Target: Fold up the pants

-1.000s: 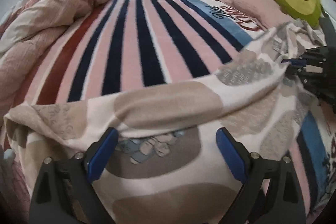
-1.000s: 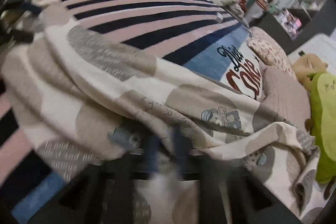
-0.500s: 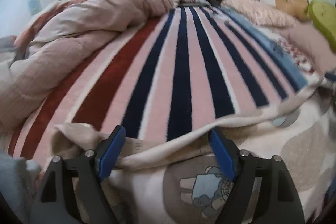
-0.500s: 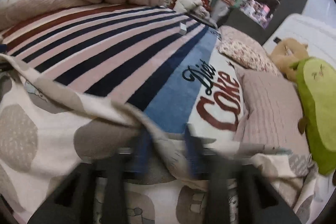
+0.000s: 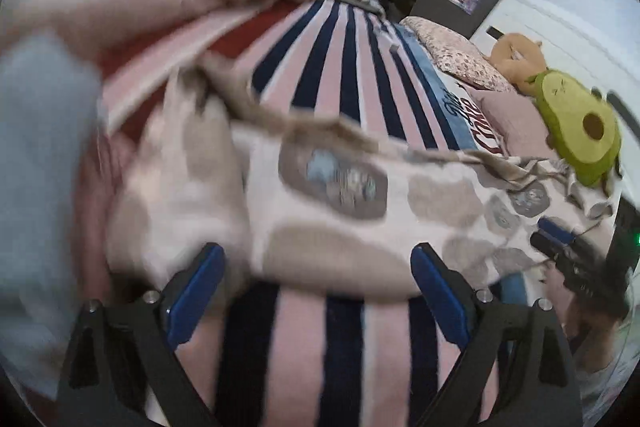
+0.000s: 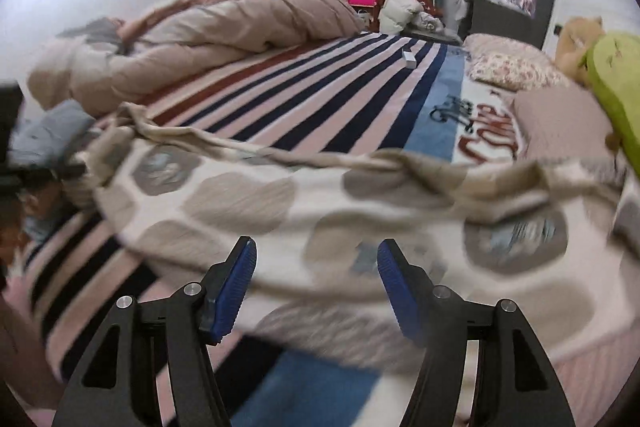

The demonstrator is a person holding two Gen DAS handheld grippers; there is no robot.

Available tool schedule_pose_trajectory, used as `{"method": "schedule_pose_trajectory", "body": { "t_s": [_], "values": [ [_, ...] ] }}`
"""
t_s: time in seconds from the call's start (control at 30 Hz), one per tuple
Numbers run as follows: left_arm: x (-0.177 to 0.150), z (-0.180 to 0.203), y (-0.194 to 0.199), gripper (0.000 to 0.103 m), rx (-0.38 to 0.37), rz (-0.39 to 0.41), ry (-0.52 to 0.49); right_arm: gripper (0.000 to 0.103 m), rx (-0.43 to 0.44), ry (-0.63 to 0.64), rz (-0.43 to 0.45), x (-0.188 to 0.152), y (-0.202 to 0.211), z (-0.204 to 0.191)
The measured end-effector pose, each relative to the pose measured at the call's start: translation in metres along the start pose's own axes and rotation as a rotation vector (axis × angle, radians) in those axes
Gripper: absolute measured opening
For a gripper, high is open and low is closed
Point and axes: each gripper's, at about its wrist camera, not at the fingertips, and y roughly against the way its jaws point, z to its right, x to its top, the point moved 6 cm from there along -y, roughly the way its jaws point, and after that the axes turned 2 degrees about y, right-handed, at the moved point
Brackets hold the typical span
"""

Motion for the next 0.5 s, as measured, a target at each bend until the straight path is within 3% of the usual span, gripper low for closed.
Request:
{"method": "schedule_pose_trajectory", "body": {
  "t_s": [0.2,0.33,0.5],
  "values": [
    [-0.028,-0.015,-0.025,0.092,-0.065,-0.042,0.183,0.059,0.058,-0.119,0.035,-0.029,0.015,-0.010],
    [-0.012,-0.023,-0.039,0.092,-0.056,0.014,0.225,0.059,0.070,-0.180,0.027,-0.041,0.013,-0.006],
    [0.022,-0.037,-0.055,0.092,0.016,0.131,0.287,0.059,0.078,-0.205,0.030,-0.044,0.010,-0.003]
  ]
}}
